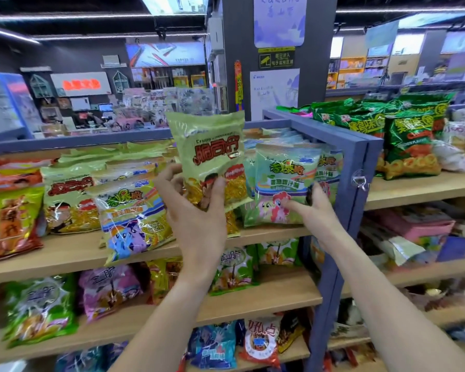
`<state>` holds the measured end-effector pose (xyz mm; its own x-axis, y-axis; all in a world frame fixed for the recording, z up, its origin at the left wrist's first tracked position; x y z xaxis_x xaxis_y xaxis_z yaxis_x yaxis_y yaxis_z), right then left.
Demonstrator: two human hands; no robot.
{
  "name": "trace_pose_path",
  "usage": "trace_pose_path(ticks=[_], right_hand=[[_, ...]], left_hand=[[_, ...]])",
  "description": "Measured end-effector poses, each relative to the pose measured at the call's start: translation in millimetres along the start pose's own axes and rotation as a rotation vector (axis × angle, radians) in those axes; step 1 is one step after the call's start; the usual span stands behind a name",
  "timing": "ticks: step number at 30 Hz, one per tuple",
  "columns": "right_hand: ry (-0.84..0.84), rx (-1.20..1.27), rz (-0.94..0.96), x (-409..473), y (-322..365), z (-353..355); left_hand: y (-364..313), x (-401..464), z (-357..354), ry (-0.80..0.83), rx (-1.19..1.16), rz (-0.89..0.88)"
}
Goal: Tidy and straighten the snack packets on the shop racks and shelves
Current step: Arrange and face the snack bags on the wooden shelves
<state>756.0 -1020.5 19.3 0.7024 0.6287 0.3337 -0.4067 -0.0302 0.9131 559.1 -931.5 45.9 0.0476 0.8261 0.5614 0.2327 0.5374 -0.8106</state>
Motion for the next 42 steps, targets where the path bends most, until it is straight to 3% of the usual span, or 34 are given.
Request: trace_pose_path(ticks=[4, 11, 18, 25, 31, 36, 42], right_hand=[[-0.084, -0.273, 0.134, -1, -6, 1], [-0.354, -0.524, 0.441, -11, -21, 10], [-0.251, -0.730, 0.288, -27, -32, -3], [-0.278, -0.889, 0.337, -11, -37, -11], [-0.236, -0.856, 0.335, -2, -50, -10], [-0.367, -0.823, 0.429, -21, -54, -12], [-0.378, -0.841, 0.403, -23, -57, -18]], left_hand=[[11, -32, -8, 0.091, 0.047, 0.013], [43, -53, -19, 0.159, 0.169, 0.076], [49, -52, -20, 0.167, 0.183, 0.091], [56, -46, -18, 0.158, 0.207, 0.132], [58, -48, -16, 0.197, 0.117, 0.225], [58, -50, -12, 0.195, 0.074, 0.257], [61, -49, -3, 0.162, 0.049, 0.283]])
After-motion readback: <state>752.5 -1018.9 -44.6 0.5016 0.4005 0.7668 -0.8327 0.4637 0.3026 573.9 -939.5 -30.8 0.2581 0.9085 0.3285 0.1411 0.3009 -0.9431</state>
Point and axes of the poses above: each hand's wrist, its own x-axis towards the middle knuckle, its own z-axis out of the back of the hand, y = z × x, the point moved 1 cm from there along x, towards the middle knuckle, and after that the axes turned 8 degrees about z, right-handed, at the moved point
